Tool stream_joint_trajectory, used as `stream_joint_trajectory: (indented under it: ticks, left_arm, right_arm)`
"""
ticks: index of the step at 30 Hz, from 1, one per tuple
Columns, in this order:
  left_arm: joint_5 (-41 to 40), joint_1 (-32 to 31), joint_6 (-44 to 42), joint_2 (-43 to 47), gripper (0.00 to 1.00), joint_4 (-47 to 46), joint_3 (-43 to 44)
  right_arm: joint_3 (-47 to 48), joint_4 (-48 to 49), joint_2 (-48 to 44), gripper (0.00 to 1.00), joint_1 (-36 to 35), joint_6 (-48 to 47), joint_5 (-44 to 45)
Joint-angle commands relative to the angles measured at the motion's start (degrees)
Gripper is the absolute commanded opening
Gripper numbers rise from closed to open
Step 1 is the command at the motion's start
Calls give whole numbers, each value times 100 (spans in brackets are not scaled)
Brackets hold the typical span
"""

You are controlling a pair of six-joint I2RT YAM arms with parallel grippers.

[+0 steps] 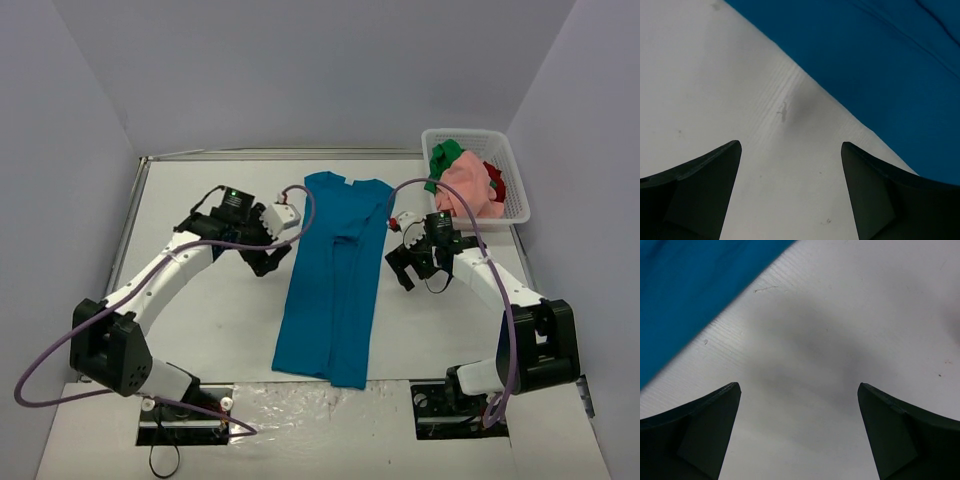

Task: Fold and stack the t-shirts
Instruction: Rotate the tshirt 90 degrees

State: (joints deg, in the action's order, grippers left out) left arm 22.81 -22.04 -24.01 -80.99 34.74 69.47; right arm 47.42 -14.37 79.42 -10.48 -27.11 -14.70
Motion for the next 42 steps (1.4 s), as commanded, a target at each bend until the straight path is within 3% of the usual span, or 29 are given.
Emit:
stream_joint_trajectory:
  ticks: [1, 8, 14, 16, 20, 24, 42]
  left_arm:
    - [-13, -475, -516, -13, 80, 498, -117]
    - [409, -573, -930, 443, 80, 648, -548]
    - [-776, -494, -562, 1050, 84, -124, -1084]
    - [-970, -179, -246, 1155, 84, -415, -1208]
    - [38, 945, 168, 1200, 84, -424, -1226]
    - [171, 1605, 344, 1235, 84, -486, -1322]
    - [180, 1985, 292, 1287, 85, -547, -1647]
  right_arm:
    - [189, -162, 74, 100, 20, 31, 186]
    - [233, -198, 118, 100, 11, 39, 204]
    - [277, -233, 311, 100, -15, 31, 213]
    - [268, -242, 311, 100, -16, 13, 213]
    - [268, -242, 285, 100, -24, 4, 204]
    - [277, -242, 372, 100, -68, 13, 222]
    - [303, -242, 557, 100, -191, 48, 398]
